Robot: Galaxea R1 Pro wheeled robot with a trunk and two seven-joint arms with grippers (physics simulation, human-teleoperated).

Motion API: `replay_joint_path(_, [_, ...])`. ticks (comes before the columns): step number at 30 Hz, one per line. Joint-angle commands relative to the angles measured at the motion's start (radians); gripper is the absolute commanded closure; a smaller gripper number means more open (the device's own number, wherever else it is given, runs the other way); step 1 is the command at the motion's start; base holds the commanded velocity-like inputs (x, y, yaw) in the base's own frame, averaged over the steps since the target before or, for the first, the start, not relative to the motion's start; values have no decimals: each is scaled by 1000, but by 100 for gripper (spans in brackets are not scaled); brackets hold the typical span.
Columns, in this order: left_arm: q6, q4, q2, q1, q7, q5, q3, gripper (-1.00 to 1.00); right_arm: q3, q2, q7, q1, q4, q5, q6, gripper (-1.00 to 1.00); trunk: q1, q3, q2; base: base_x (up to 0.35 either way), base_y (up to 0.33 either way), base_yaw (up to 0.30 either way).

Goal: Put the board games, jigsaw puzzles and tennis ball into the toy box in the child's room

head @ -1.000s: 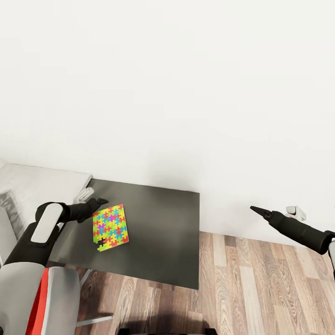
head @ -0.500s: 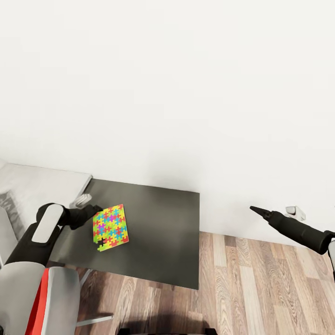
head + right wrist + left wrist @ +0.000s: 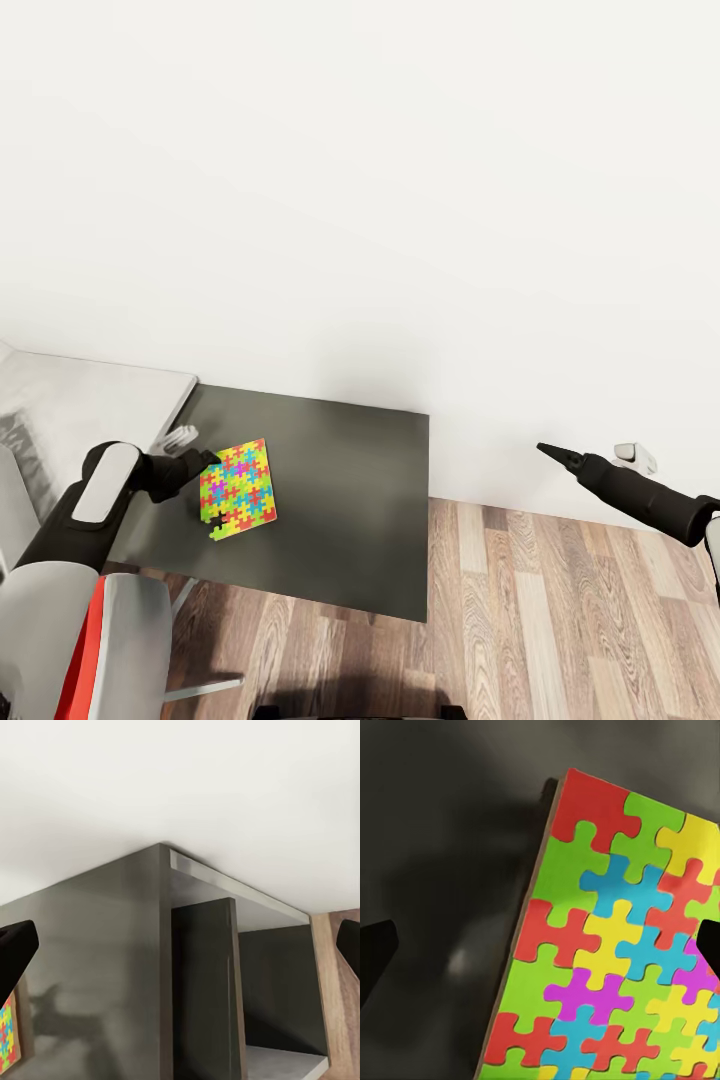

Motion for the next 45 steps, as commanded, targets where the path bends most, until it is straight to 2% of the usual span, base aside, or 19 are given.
replay_joint_path(1, [2,-1,0,-1,10,11,1,-100,-1,0,10,-1,0,9,5,-100,1,-1,-2,0,0,0])
replay_joint_path(19, [2,34,-6,-3,-14,12,0,-100,-1,1,9,-1,0,9,5,-100,1,-1,-2,0,0,-40])
replay_joint_path(30, [0,69,-8,-3,-47,12,-1,-100,-1,1,9,-2,0,9,5,-100,1,-1,-2,0,0,-225])
replay_joint_path(45, [-1,76,-9,-3,-60,12,-2,-100,-1,1,9,-2,0,9,5,-100,1,-1,-2,0,0,-228])
